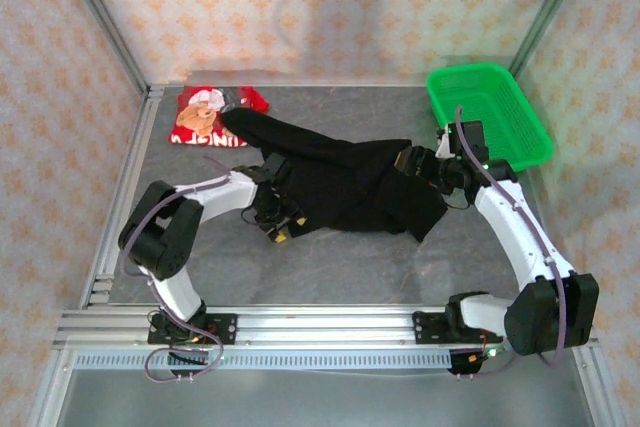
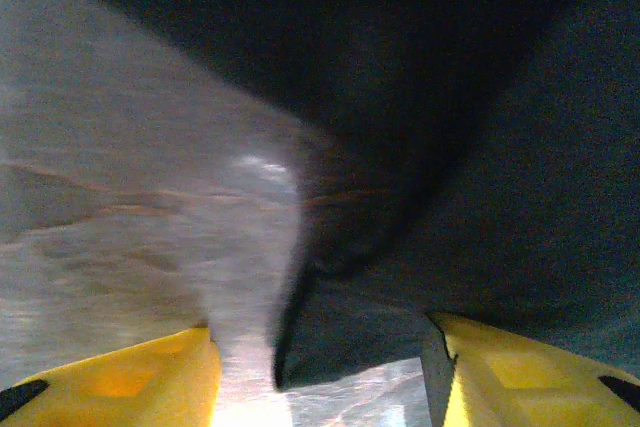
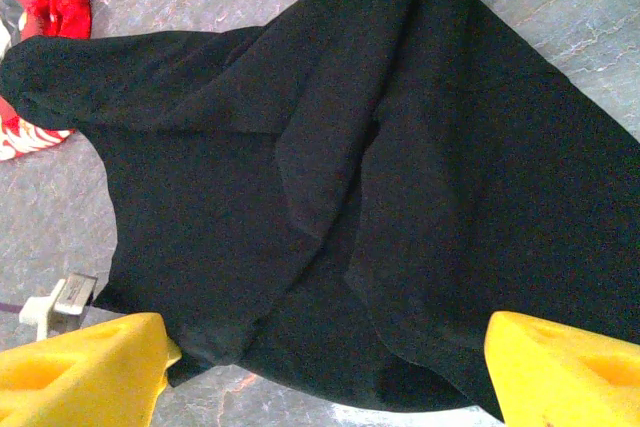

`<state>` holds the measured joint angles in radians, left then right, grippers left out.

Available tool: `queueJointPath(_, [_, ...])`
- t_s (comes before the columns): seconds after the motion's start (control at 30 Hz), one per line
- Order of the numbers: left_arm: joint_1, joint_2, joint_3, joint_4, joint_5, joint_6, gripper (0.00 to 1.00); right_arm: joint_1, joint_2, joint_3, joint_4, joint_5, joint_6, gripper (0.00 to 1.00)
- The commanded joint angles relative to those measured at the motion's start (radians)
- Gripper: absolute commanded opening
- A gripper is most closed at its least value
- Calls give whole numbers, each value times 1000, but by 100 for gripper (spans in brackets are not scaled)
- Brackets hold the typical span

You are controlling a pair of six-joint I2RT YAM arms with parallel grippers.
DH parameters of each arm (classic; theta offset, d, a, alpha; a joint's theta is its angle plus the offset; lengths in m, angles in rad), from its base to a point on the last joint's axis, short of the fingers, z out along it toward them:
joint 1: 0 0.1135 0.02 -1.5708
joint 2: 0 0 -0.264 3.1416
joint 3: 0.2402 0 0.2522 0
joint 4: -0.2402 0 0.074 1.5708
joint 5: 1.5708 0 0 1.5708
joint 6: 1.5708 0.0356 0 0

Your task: Fold and stack the t-shirts

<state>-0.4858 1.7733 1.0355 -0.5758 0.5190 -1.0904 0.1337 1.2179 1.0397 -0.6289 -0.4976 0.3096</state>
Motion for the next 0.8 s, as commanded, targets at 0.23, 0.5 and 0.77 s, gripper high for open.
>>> queueJointPath(0.23, [-98,234,139,105,61,93,26,-6,-28,-29,-20,-3,-40,83])
queueJointPath(0.5, [-72,88,192,-13,-15,164,0,-16,-10,-70,-170,165,-17,83])
queueJointPath(0.77, [16,-112,316,-185,-22,278,0,-20,10,-211,-248,42,178,79])
